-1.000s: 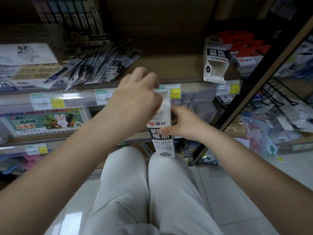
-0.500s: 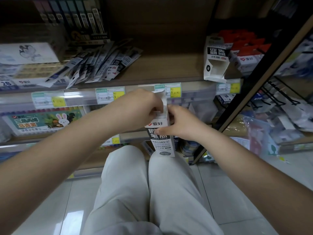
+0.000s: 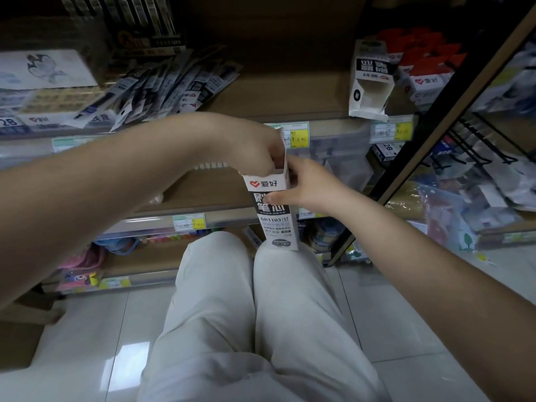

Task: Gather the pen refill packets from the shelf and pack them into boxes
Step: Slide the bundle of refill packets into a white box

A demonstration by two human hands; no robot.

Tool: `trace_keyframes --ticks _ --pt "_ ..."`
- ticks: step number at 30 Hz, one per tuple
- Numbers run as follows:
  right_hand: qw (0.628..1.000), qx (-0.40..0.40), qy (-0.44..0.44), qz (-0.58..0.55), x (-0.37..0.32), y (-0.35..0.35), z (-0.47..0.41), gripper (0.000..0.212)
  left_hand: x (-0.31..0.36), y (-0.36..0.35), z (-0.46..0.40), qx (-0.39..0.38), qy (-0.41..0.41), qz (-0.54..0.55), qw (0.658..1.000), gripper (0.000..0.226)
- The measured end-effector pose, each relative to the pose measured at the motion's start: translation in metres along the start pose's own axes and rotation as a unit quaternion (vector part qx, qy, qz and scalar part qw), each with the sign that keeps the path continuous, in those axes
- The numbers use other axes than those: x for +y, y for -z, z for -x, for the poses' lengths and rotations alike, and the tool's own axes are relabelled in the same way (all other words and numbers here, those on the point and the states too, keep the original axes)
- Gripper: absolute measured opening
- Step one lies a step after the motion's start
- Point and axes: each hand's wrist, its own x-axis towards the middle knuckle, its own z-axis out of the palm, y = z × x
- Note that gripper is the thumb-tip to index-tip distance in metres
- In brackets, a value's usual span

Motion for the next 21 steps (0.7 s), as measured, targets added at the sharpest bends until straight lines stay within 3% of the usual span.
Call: trace_keyframes --ticks 11,21 --pt "0.999 0.006 -0.011 -0.033 0.001 0.002 0.000 0.037 0.002 0.001 -0.006 -0.050 0.026 -0.001 0.998 0.039" --pt "0.999 0.014 -0.008 -0.045 0.006 0.001 -0.003 0.039 0.005 0.004 -0.013 -0.066 0.018 0.016 0.998 0.040"
